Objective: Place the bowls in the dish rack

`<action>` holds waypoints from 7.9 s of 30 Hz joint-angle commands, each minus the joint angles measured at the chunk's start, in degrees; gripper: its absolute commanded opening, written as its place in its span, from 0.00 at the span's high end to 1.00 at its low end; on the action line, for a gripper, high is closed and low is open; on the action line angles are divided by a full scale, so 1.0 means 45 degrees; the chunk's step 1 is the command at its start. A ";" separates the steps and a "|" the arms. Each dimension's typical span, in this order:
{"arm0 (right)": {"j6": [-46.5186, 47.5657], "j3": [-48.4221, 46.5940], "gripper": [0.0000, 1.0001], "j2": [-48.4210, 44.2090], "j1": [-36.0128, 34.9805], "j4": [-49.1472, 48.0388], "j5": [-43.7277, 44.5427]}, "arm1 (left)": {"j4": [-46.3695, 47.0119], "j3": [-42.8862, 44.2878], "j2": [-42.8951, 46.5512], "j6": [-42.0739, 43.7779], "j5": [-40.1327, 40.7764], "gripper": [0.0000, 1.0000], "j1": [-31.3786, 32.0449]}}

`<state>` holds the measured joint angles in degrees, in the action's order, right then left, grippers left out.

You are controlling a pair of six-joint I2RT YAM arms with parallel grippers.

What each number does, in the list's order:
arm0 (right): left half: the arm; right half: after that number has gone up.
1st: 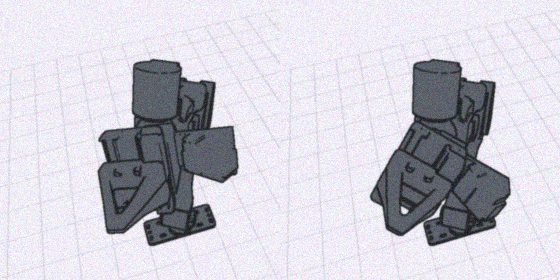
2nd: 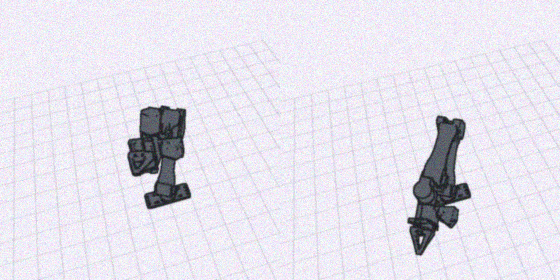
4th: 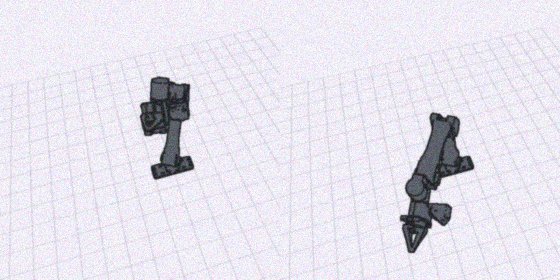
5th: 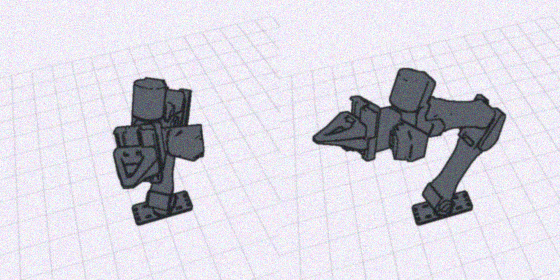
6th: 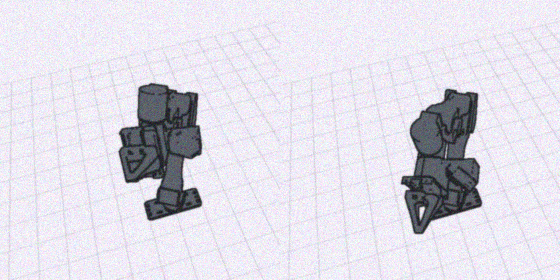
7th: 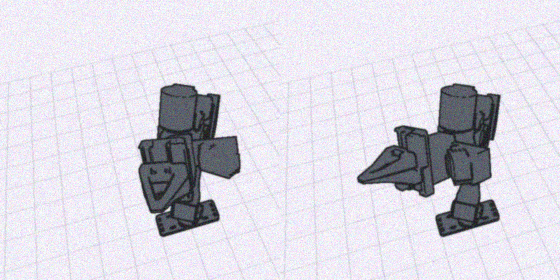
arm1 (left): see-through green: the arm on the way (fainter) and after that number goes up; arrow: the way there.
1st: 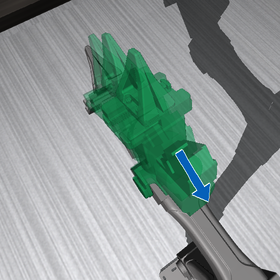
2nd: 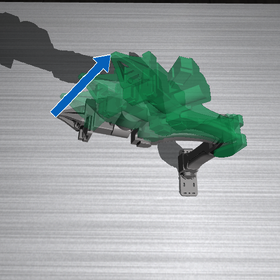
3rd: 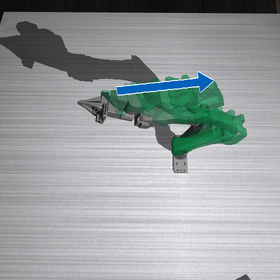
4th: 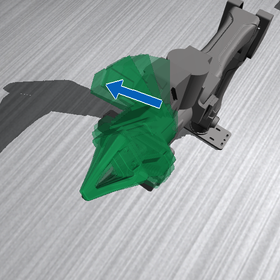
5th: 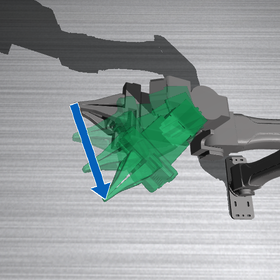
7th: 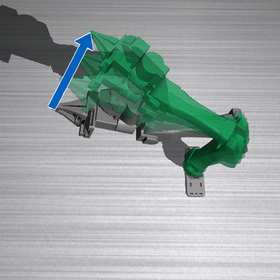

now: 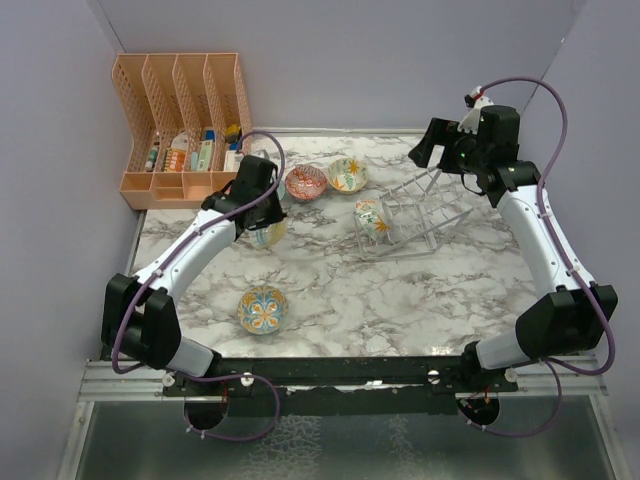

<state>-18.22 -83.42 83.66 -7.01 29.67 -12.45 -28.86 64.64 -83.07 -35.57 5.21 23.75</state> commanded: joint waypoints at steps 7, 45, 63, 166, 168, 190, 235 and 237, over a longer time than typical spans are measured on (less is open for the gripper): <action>0.0022 -0.0525 0.00 -0.0194 0.0072 0.0095 0.0381 | 0.7219 0.1034 0.0929 -0.5775 -0.4868 1.00 0.0016; 0.0313 -0.0450 0.01 -0.0414 0.0073 0.0146 0.0604 | 2.3044 -0.2482 -0.4631 -1.5690 -0.3008 1.00 0.2327; 0.0531 -0.0286 0.01 -0.0408 0.0072 0.0116 0.0717 | 2.4293 -0.1744 -0.6751 -1.6594 -0.2710 1.00 0.2821; 0.0382 -0.0208 0.01 -0.0153 0.0072 -0.0031 -0.0012 | 1.4370 0.0618 -0.6447 -1.1908 -0.6873 0.64 0.1971; 0.0392 -0.0176 0.01 -0.0187 0.0077 -0.0031 -0.0007 | 1.3618 0.0756 -0.6241 -1.1456 -0.6928 0.63 0.1833; 0.0260 -0.0161 0.01 -0.0174 0.0072 -0.0119 -0.0359 | 0.9477 0.0690 -0.3764 -0.7981 -0.7053 0.39 0.0344; 0.0111 -0.0628 0.01 -0.0059 0.0072 -0.0069 -0.0681 | -0.3214 -0.4408 0.1834 -0.2621 -0.0602 0.44 0.4840; 0.0122 -0.0628 0.01 -0.0128 0.0072 -0.0041 -0.0643 | -0.3070 -0.4412 0.1597 -0.2505 -0.0462 0.44 0.4959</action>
<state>-18.31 -85.80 85.60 -7.01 29.63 -16.12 -45.45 45.30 -73.93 -48.27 -0.10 44.91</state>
